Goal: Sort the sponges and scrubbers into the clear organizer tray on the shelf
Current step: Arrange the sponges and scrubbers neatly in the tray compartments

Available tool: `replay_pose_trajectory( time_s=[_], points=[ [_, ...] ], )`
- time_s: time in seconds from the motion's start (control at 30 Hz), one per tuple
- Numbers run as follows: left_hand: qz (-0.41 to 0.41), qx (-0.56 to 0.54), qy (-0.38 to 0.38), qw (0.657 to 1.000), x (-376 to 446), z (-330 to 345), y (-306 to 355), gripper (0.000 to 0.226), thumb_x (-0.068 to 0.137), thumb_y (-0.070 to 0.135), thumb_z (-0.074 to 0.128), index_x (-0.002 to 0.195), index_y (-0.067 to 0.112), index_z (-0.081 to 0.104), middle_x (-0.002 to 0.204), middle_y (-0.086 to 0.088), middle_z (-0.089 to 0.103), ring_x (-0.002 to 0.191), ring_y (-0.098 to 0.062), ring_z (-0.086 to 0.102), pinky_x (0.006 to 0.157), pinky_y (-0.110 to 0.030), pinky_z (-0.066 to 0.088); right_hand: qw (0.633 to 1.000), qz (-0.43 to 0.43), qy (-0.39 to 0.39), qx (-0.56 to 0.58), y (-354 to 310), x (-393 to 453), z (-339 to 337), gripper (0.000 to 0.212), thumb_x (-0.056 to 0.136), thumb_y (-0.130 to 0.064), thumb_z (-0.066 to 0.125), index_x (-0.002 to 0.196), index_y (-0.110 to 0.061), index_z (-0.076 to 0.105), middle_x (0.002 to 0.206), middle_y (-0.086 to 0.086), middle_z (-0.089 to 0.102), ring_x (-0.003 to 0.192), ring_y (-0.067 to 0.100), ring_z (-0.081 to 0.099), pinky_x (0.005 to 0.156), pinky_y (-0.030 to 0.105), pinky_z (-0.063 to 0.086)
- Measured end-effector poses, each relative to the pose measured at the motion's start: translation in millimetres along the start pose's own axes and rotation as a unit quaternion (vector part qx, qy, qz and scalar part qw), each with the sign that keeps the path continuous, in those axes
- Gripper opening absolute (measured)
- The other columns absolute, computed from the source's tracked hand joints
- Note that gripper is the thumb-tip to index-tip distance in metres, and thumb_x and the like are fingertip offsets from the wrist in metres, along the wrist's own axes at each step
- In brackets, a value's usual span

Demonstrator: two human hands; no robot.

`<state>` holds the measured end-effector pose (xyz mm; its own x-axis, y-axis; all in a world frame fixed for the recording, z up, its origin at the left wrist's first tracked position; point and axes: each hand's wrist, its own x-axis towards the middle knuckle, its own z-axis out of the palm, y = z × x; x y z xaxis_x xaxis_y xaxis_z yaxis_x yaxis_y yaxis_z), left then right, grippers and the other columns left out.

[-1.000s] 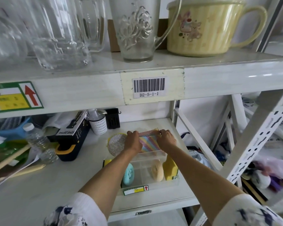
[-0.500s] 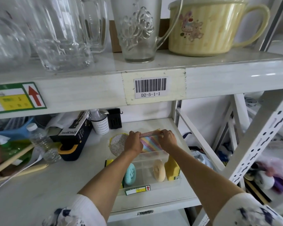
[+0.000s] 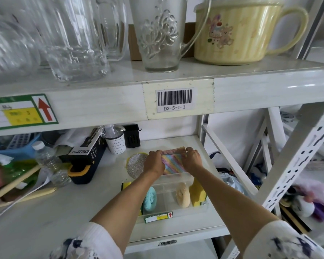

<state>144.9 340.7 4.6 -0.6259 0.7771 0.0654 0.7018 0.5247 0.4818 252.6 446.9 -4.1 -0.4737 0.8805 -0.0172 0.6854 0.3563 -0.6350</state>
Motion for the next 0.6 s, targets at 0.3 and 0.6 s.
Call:
replay_pose_trajectory(
  time_s=[0.3,0.6],
  points=[
    [0.029,-0.101,0.083,0.991,-8,-25,-11,0.035,0.091,0.002,0.048,0.124,0.008,0.056,0.133,-0.011,0.05,0.119,-0.025,0.054,0.097,-0.032,0.044,0.998,0.022,0.061,0.015,6,-7,-16,0.041,0.095,-0.006,0.052,0.136,-0.008,0.048,0.135,0.015,0.048,0.113,0.031,0.059,0.095,0.039,0.05],
    [-0.159,-0.13,0.173,0.963,-37,-67,-110,0.034,0.087,0.014,0.043,0.104,-0.005,0.066,0.111,-0.025,0.066,0.101,-0.036,0.063,0.084,-0.042,0.05,0.988,0.127,-0.022,-0.089,50,-32,-28,0.026,0.095,-0.011,0.047,0.116,0.0,0.057,0.11,0.016,0.061,0.091,0.026,0.056,0.076,0.033,0.046]
  ],
)
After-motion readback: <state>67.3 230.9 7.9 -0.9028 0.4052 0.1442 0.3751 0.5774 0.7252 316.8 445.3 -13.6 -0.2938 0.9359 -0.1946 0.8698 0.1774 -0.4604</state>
